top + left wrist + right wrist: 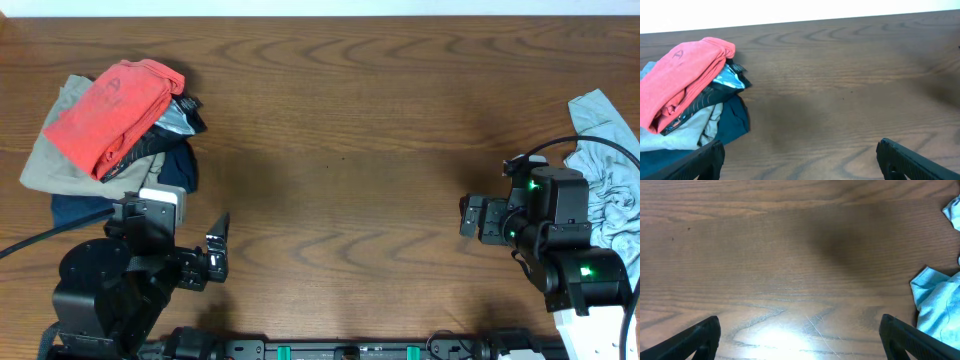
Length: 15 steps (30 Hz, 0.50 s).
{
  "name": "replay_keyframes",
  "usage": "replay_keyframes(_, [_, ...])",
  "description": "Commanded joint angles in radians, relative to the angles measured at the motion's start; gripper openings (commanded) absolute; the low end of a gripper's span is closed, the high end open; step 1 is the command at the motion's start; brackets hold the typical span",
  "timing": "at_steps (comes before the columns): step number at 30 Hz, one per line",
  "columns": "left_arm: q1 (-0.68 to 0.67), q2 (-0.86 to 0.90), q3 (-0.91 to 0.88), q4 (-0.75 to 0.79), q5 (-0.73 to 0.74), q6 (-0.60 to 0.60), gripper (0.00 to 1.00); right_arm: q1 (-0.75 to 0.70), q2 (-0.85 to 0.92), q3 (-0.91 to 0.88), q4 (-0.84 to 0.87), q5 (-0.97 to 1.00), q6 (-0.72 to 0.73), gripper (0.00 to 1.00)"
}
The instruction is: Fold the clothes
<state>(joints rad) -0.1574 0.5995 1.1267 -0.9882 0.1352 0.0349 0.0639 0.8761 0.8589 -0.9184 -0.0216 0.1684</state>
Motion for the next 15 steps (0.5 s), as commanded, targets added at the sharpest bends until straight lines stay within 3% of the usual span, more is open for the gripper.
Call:
replay_keyframes(1, [0.003, 0.000, -0.008, -0.001, 0.003, 0.017, 0.98, -0.011, -0.006, -0.004, 0.002, 0.014, 0.010, 0.99])
replay_keyframes(15, [0.003, 0.000, -0.008, -0.001, 0.003, 0.017, 0.98, -0.011, -0.011, -0.004, -0.069, 0.018, 0.010, 0.99])
